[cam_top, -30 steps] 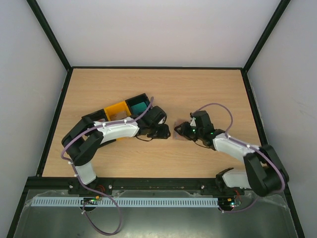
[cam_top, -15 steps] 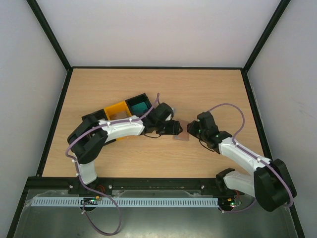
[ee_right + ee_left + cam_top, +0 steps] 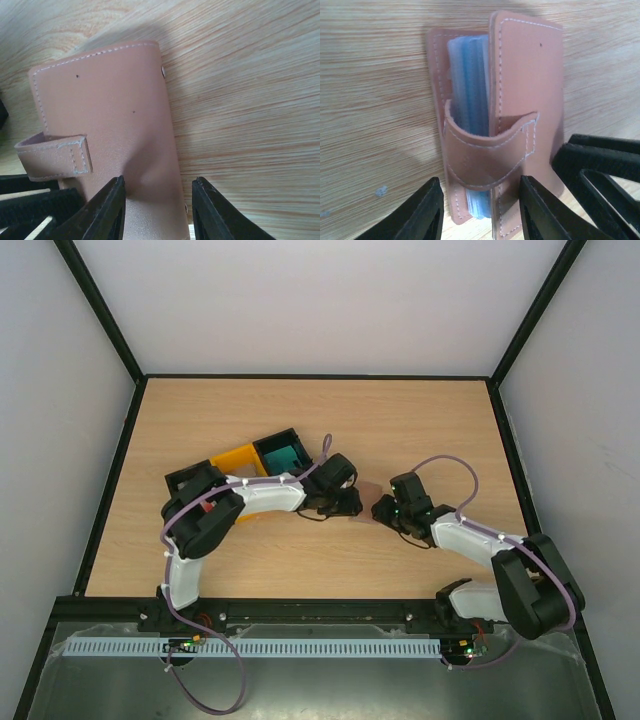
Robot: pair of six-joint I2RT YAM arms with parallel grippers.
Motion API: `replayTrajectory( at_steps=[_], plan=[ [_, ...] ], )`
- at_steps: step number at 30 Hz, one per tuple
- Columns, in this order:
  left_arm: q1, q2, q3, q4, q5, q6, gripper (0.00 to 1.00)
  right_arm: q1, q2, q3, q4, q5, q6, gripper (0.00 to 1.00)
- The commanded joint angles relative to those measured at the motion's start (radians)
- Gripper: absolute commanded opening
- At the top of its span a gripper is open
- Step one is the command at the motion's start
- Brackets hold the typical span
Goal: Put the credit cards into the card holder
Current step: Close the card holder at the center of the board.
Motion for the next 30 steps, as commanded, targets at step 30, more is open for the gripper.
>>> replayTrajectory(
  at_steps=[30],
  plan=[
    [0.059,0.046,-0.14,-0.035,-0.037,0.038,0.22,-0.046,0.19,-0.147,0.63,-0.39,0.094,0.39]
  ],
)
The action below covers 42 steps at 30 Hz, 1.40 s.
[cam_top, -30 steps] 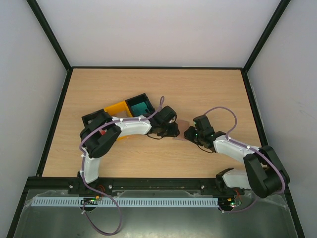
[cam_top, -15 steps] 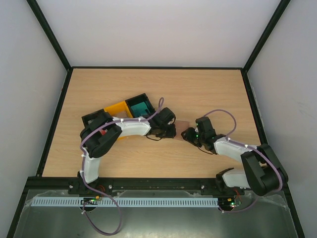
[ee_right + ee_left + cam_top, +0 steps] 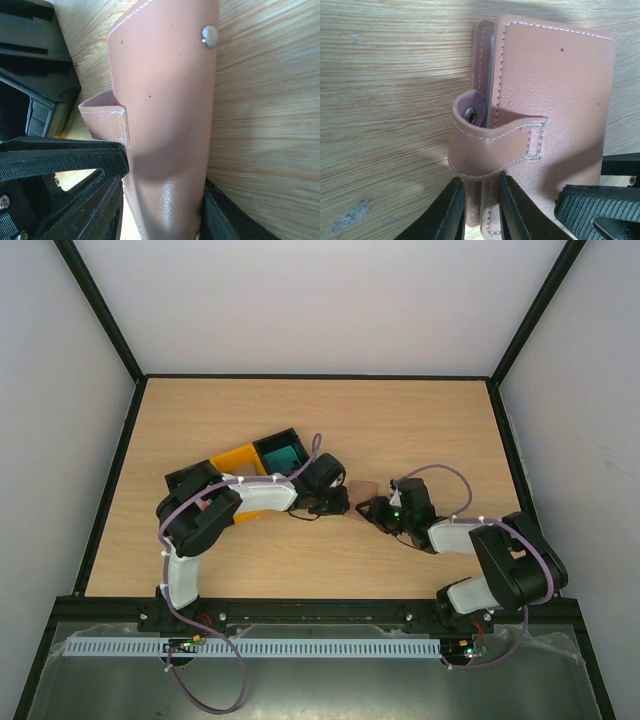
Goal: Put the credit cards into the card holder
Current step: Close the card holder at the center of the board.
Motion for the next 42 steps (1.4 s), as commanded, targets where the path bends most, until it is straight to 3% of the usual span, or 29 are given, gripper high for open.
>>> replayTrajectory(
  at_steps=[1,4,9,12,18,25,34,42],
  plan=[
    [0.009,0.052,-0.058,-0.091,-0.031,0.017,0.22,0.014,0.063,0.001,0.157,-0.016,0.03,0.39],
    [0.013,0.051,-0.062,-0.086,-0.023,0.022,0.22,0.013,0.123,0.005,0.2,0.012,0.037,0.36],
    [0.017,0.039,-0.065,-0.078,-0.013,0.031,0.22,0.013,0.154,0.015,0.212,0.011,0.051,0.15],
    [0.017,0.016,-0.066,-0.066,-0.007,0.041,0.26,0.013,0.113,0.026,0.128,0.037,0.023,0.02],
    [0.017,-0.113,-0.056,-0.09,-0.035,0.053,0.51,0.016,-0.081,0.137,-0.282,0.207,-0.125,0.02],
    [0.018,-0.388,-0.064,-0.182,-0.17,0.032,0.6,0.089,-0.19,0.366,-0.818,0.597,-0.231,0.02],
    [0.037,-0.676,-0.028,-0.318,-0.32,0.067,0.66,0.333,-0.051,0.574,-1.262,1.174,-0.081,0.02],
    [0.108,-0.781,-0.012,-0.387,-0.297,0.115,0.68,0.544,0.198,0.725,-1.488,1.306,0.096,0.02]
  ],
)
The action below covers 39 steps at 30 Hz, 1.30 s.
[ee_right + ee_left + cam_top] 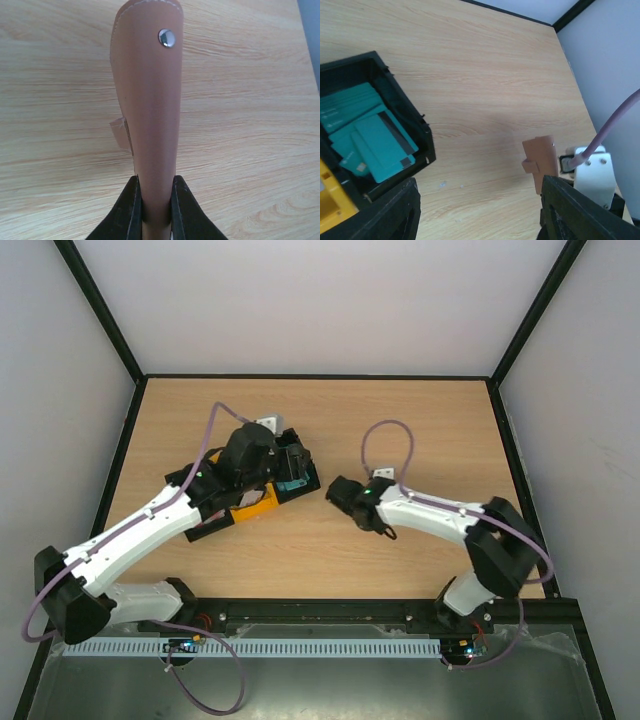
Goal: Put the credit cards into the card holder
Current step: Close the card holder at the center of the board.
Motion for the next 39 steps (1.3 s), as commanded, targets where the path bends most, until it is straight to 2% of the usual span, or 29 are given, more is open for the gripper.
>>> replayTrajectory(
  at_steps=[1,4,10,16,20,26,30,34,39],
  plan=[
    [0.041,-0.042,0.026,-0.065,0.007,0.039,0.68,0.119,0.141,0.13,-0.197,0.157,0.141,0.02],
    [0.056,-0.057,0.024,-0.07,0.023,0.049,0.68,0.197,0.279,0.191,-0.196,0.127,0.152,0.02],
    [0.109,-0.073,0.036,-0.113,0.05,0.076,0.69,0.307,0.459,0.326,-0.066,-0.031,0.068,0.13],
    [0.139,-0.082,0.036,-0.132,0.084,0.113,0.71,0.327,0.416,0.327,0.133,-0.247,0.033,0.42],
    [0.142,-0.088,0.014,-0.137,0.105,0.126,0.73,0.326,0.344,0.29,0.218,-0.318,0.038,0.53],
    [0.149,-0.111,-0.04,-0.106,0.129,0.123,0.83,0.304,0.13,0.182,0.349,-0.365,0.046,0.56],
    [0.149,-0.128,-0.114,-0.038,0.161,0.108,0.99,0.225,-0.01,0.1,0.34,-0.328,0.049,0.56],
    [0.151,-0.138,-0.187,0.034,0.18,0.072,1.0,0.107,-0.099,0.022,0.314,-0.304,0.001,0.57],
    [0.148,-0.143,-0.295,0.164,0.269,-0.009,1.0,0.016,-0.092,-0.012,0.327,-0.354,-0.116,0.56]
  ],
)
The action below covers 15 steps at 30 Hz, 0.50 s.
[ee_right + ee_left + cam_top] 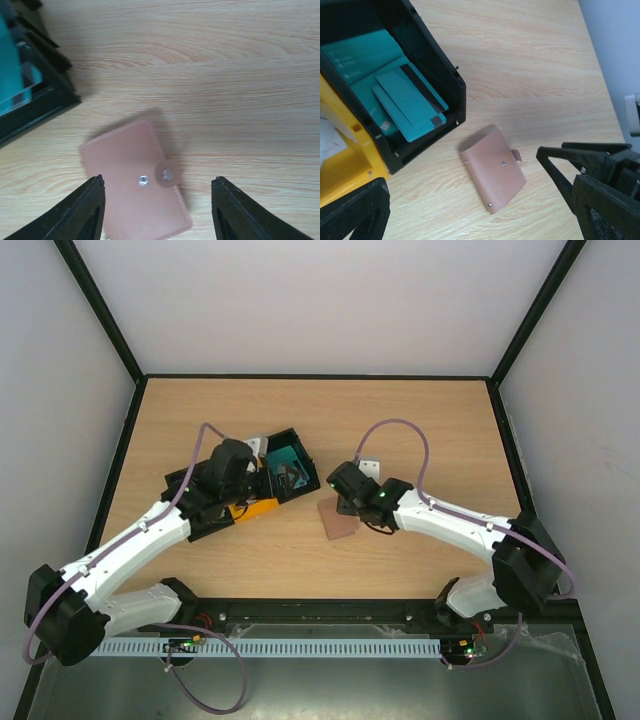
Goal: Put the credit cards into the card holder
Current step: Close the card holder at the center of the board.
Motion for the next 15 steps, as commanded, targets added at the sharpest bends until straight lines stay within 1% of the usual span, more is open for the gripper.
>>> replayTrajectory(
  at_steps=[1,4,8,12,15],
  plan=[
    [-0.002,-0.027,-0.112,0.197,0.107,-0.105,1.0,-0.042,0.023,-0.02,-0.004,-0.027,-0.121,0.56],
    [-0.048,-0.033,-0.241,0.351,0.113,-0.204,0.96,-0.05,0.07,0.001,-0.005,-0.047,-0.177,0.55],
    [-0.138,-0.013,-0.347,0.494,0.045,-0.314,0.9,-0.053,0.124,0.01,-0.011,-0.039,-0.202,0.54],
    [-0.2,0.044,-0.381,0.574,0.004,-0.381,0.88,-0.054,0.137,-0.001,-0.013,0.002,-0.192,0.49],
    [-0.227,0.112,-0.385,0.632,-0.002,-0.406,0.86,-0.055,0.121,-0.017,0.012,0.016,-0.202,0.48]
  ],
)
